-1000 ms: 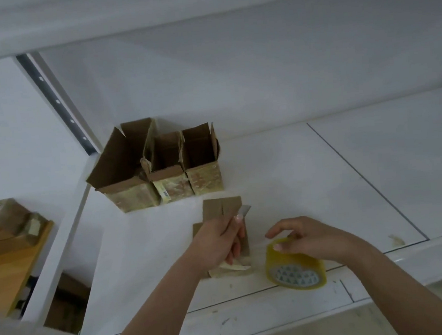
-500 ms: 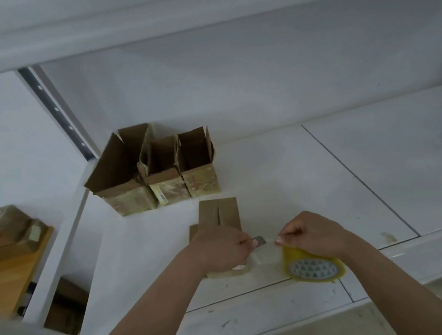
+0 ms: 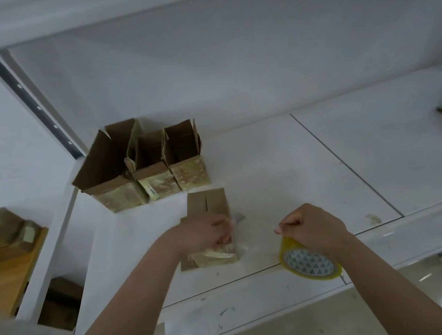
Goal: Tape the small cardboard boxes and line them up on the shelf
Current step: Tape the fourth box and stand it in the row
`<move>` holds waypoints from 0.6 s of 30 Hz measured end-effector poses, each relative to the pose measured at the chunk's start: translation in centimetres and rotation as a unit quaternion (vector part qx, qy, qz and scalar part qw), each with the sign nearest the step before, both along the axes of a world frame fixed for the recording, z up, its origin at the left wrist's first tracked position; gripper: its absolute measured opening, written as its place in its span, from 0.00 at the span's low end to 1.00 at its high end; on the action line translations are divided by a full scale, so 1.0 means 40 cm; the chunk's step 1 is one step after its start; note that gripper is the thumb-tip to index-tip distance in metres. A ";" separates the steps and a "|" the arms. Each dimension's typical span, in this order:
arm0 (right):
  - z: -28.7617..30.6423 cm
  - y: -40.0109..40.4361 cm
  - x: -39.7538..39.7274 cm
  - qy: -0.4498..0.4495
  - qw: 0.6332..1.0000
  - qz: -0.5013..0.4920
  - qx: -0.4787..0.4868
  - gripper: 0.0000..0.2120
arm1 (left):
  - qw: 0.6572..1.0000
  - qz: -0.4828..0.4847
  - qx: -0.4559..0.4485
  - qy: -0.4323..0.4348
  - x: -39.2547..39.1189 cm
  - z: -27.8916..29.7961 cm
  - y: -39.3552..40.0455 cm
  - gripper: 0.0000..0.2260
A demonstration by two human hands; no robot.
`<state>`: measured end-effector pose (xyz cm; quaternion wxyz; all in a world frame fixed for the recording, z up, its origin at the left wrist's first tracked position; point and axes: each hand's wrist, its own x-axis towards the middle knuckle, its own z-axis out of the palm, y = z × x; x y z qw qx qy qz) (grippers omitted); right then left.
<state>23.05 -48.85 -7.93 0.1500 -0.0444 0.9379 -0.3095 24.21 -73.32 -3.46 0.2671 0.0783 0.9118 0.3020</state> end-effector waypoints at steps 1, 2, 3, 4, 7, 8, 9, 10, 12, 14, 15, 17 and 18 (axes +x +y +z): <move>-0.001 0.008 -0.001 -0.004 1.000 -0.008 -0.006 0.10 | 0.996 0.053 0.069 -0.015 0.004 -0.002 -0.011 0.17; -0.001 0.014 -0.002 -0.006 1.000 -0.014 -0.009 0.09 | 0.991 0.092 0.100 -0.013 0.005 -0.008 -0.015 0.16; -0.001 0.018 -0.003 -0.007 1.000 -0.017 -0.011 0.09 | 0.990 0.112 0.084 0.011 0.003 -0.017 -0.011 0.15; -0.001 0.019 -0.003 -0.007 1.000 -0.017 -0.013 0.08 | 0.992 0.114 0.024 0.049 0.000 -0.027 0.001 0.12; -0.002 0.017 -0.001 -0.005 1.000 -0.013 -0.014 0.08 | 0.964 0.132 -0.174 0.152 0.006 -0.054 0.068 0.11; -0.002 0.017 -0.001 -0.005 1.000 -0.012 -0.014 0.08 | 0.950 0.145 -0.219 0.172 0.012 -0.059 0.088 0.11; -0.003 0.018 -0.001 -0.005 1.000 -0.014 -0.016 0.08 | 0.939 0.152 -0.249 0.182 0.015 -0.063 0.105 0.12; -0.004 0.020 0.001 -0.005 1.000 -0.016 -0.020 0.08 | 0.933 0.157 -0.265 0.185 0.017 -0.066 0.114 0.13; -0.001 0.023 0.006 -0.001 0.999 -0.021 -0.043 0.09 | 0.935 0.160 -0.259 0.183 0.014 -0.066 0.115 0.13; 0.009 0.026 0.010 0.011 0.996 -0.022 -0.084 0.09 | 0.946 0.167 -0.219 0.170 0.010 -0.052 0.102 0.10; 0.016 0.027 0.011 0.019 0.994 -0.022 -0.105 0.10 | 0.951 0.173 -0.195 0.163 0.008 -0.045 0.094 0.09; 0.034 0.025 0.013 0.032 0.989 -0.025 -0.144 0.09 | 0.958 0.188 -0.130 0.172 0.009 -0.033 0.083 0.12; 0.043 0.023 0.013 0.037 0.986 -0.024 -0.159 0.08 | 0.958 0.195 -0.081 0.193 0.011 -0.026 0.086 0.14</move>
